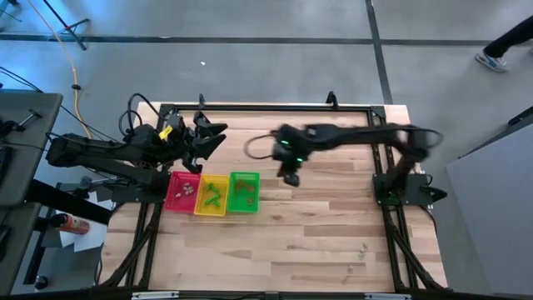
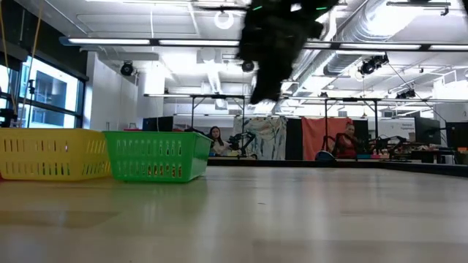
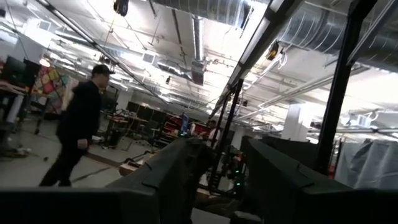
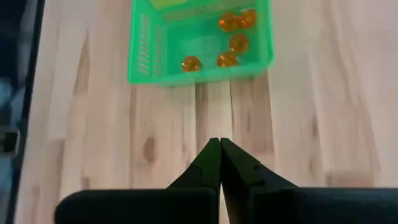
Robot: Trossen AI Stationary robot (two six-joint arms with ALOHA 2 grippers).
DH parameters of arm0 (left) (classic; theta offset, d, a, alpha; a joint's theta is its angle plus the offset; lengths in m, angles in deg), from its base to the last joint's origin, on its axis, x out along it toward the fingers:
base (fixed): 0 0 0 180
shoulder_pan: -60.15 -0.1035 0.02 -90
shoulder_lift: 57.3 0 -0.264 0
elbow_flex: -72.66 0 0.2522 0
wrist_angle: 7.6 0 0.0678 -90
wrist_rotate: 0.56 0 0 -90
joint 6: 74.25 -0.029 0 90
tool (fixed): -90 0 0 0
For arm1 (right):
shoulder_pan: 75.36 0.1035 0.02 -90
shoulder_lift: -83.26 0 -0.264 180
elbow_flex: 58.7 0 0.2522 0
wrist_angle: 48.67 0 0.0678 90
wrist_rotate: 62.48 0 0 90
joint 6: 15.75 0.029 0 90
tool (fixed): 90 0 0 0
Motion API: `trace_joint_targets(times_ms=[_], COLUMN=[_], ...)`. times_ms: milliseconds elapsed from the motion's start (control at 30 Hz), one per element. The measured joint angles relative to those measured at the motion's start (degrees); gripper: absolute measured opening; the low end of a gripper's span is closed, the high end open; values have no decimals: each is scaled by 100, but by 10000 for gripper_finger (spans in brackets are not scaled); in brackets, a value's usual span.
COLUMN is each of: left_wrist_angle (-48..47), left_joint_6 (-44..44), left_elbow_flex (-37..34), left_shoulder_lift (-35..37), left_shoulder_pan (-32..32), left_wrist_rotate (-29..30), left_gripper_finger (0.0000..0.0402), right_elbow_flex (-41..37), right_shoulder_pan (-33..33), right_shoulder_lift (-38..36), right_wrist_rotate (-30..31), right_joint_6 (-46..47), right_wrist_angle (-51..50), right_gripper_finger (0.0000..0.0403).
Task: Sort Halloween decoration
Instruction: Put the white skull toy into the red bin
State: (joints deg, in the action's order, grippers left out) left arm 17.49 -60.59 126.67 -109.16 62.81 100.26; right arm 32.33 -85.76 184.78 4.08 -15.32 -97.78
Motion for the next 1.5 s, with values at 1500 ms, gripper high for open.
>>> trace_joint_targets(times_ms=[1500], left_wrist_angle=[-1158], left_joint_6=[-486], left_elbow_flex=[0], left_shoulder_lift=[-1934], left_shoulder_pan=[2], left_wrist_rotate=[-36], left_gripper_finger=[158], right_elbow_flex=[-4296], right_shoulder_pan=[1382], right_shoulder_lift=[-4602], right_wrist_rotate=[2948], right_joint_6=[1344], right_wrist_angle=[5915], right_gripper_finger=[0])
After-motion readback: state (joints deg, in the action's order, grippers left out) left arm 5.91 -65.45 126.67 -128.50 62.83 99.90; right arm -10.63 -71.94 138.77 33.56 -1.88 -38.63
